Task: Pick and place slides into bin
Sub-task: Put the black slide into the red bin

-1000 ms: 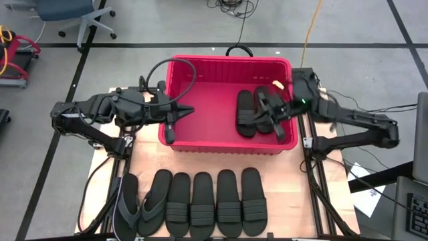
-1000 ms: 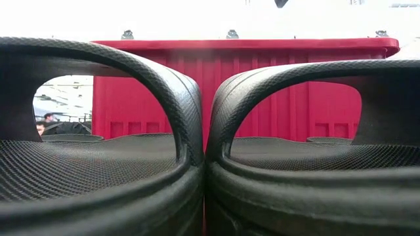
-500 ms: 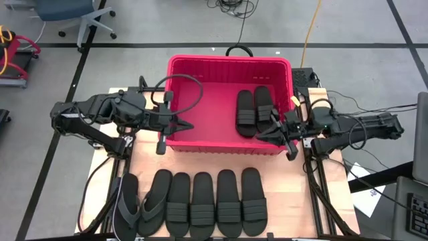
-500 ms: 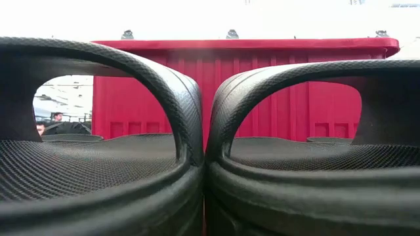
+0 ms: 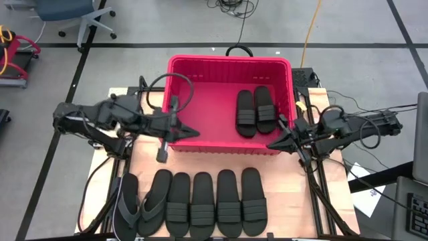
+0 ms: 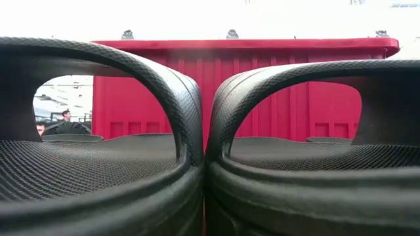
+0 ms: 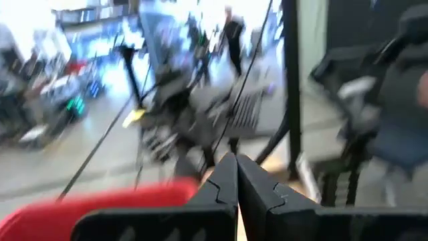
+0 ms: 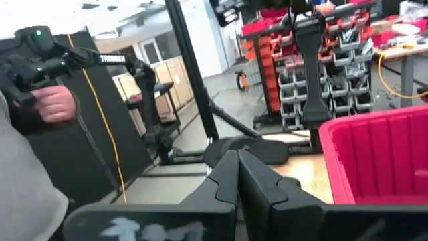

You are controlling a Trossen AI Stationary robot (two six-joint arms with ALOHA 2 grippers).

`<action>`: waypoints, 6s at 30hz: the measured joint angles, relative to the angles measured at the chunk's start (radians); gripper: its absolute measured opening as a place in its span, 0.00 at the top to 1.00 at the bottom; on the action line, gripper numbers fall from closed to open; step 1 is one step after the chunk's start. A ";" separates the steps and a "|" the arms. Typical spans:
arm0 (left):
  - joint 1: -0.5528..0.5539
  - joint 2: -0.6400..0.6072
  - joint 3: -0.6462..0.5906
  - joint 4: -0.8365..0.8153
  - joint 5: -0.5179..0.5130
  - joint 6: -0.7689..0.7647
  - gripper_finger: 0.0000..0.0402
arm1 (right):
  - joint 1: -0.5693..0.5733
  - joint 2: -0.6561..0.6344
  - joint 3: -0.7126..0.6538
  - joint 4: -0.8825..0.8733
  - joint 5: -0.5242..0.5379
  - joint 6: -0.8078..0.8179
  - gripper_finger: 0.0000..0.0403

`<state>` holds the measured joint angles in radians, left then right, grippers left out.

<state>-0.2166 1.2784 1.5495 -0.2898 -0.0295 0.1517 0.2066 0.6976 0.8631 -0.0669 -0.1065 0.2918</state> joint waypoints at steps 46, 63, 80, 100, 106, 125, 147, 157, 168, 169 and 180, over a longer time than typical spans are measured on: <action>-0.069 -0.039 -0.265 0.409 -0.117 -0.423 0.94 | 0.378 0.400 0.030 -0.266 -0.157 0.322 0.95; -0.076 -0.070 -0.265 0.314 -0.101 -0.449 0.95 | 0.328 0.643 0.019 -0.280 -0.109 0.263 0.45; -0.076 -0.070 -0.265 0.315 -0.102 -0.435 0.92 | 0.311 0.734 -0.193 0.104 -0.234 0.334 0.47; -0.076 -0.069 -0.265 0.311 -0.102 -0.436 0.92 | 0.318 0.687 -0.222 0.228 -0.288 0.440 0.97; -0.076 -0.069 -0.265 0.307 -0.102 -0.436 0.92 | 0.372 0.525 -0.198 0.216 -0.282 0.487 0.99; -0.055 -0.069 -0.265 0.307 -0.112 -0.413 0.92 | 0.351 0.423 0.724 -1.055 0.222 0.082 0.99; 0.033 -0.069 -0.265 0.311 -0.347 -0.512 0.92 | -0.588 0.411 0.840 -1.274 -0.085 -0.827 0.99; 0.026 -0.069 -0.265 0.307 -0.364 -0.540 0.92 | -0.727 0.616 0.726 -1.074 -0.455 -1.021 0.99; 0.035 -0.090 -0.265 0.179 -0.361 -0.305 0.92 | -0.770 0.865 0.727 -0.841 -0.452 -0.938 0.99; 0.039 -0.101 -0.265 0.163 -0.357 -0.274 0.92 | -0.770 0.879 0.727 -0.818 -0.501 -0.922 0.99; 0.111 -0.235 -0.265 0.008 -0.365 -0.251 0.92 | -0.799 1.040 0.727 -0.750 -0.795 -0.925 0.99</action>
<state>-0.1055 1.0436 1.2846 -0.2814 -0.3940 -0.0988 -0.5929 1.7377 1.5902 -0.8167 -0.9012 -0.6333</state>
